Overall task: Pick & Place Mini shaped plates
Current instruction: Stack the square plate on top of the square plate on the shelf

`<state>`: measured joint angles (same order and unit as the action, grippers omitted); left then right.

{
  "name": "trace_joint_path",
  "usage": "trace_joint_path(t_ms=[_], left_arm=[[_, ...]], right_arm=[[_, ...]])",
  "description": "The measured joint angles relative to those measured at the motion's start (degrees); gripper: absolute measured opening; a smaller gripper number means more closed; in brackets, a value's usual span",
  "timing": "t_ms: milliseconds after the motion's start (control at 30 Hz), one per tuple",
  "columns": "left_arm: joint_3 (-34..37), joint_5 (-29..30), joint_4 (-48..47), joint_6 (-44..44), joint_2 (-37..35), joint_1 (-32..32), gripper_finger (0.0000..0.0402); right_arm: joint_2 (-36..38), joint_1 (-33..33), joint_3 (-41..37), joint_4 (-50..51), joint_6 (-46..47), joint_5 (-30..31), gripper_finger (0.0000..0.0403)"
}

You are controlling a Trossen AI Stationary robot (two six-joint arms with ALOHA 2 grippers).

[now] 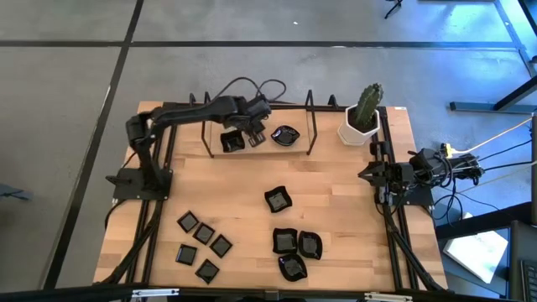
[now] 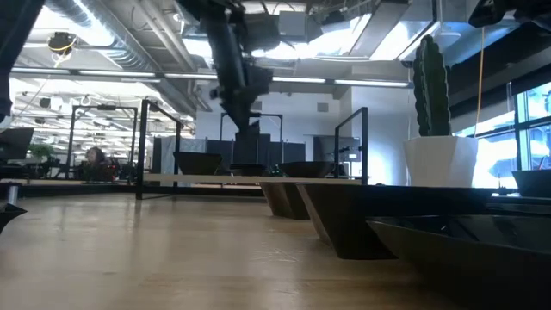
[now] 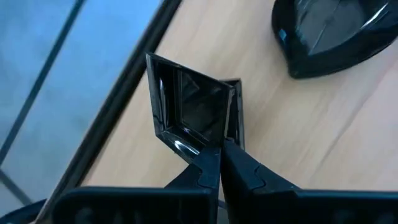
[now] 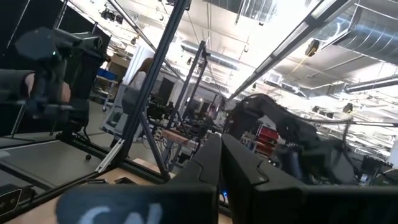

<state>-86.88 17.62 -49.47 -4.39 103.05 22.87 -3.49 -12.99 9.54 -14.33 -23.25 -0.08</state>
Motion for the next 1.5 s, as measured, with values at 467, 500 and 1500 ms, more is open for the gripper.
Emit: trace_joint_path(t_ms=[467,500,1500], left_arm=[[-9.1,5.5,-9.1,3.2,11.5,-1.0,0.0003],[-9.2,5.6,-8.9,3.2,11.8,-1.2,0.0003],[-9.2,8.1,-9.9,-0.3,12.5,-2.4,0.0002]], right_arm=[[0.0,0.0,0.0,0.0,-2.6,0.0,0.0014],[0.0,0.0,0.0,0.0,-2.6,0.0,0.0014],[0.0,0.0,0.0,-0.1,-2.5,0.0,0.0014]])
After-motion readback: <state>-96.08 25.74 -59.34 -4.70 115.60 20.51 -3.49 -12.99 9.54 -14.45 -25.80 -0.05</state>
